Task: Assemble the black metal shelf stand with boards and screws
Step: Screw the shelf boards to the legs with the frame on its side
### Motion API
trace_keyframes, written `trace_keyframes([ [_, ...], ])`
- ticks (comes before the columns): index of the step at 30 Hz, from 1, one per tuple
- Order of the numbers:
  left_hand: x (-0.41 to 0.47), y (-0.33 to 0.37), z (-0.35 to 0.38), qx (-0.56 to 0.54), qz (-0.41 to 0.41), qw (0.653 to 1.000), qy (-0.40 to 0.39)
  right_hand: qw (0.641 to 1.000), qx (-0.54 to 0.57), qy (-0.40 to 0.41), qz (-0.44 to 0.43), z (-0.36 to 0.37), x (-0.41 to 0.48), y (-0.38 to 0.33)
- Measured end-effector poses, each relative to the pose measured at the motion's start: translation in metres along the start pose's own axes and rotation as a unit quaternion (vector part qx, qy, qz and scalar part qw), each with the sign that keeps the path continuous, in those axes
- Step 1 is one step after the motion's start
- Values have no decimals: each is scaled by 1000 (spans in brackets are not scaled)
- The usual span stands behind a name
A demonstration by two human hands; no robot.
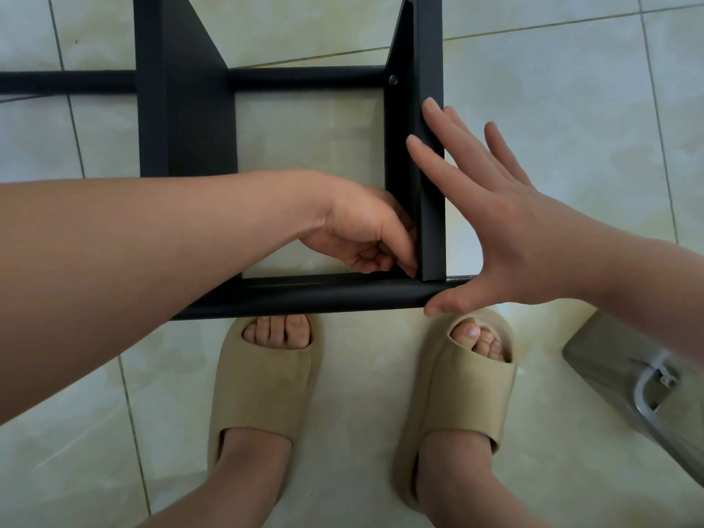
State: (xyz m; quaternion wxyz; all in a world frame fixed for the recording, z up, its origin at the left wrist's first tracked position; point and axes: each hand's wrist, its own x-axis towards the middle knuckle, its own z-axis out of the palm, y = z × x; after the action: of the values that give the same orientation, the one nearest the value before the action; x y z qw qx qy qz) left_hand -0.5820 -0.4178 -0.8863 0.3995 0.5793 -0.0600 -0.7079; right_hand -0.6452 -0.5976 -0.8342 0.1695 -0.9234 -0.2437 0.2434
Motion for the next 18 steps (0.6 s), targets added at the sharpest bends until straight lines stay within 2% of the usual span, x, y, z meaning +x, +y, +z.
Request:
trace_keyframes([
  [5, -1, 2, -1, -3, -5, 1000, -6, 1000, -2, 1, 0, 0, 0, 0],
  [11, -3, 2, -3, 25, -66, 997, -16, 1000, -1, 1, -1, 0, 0, 0],
  [18, 2, 2, 2, 11, -29, 1000, 1, 1000, -1, 0, 0, 0, 0, 0],
])
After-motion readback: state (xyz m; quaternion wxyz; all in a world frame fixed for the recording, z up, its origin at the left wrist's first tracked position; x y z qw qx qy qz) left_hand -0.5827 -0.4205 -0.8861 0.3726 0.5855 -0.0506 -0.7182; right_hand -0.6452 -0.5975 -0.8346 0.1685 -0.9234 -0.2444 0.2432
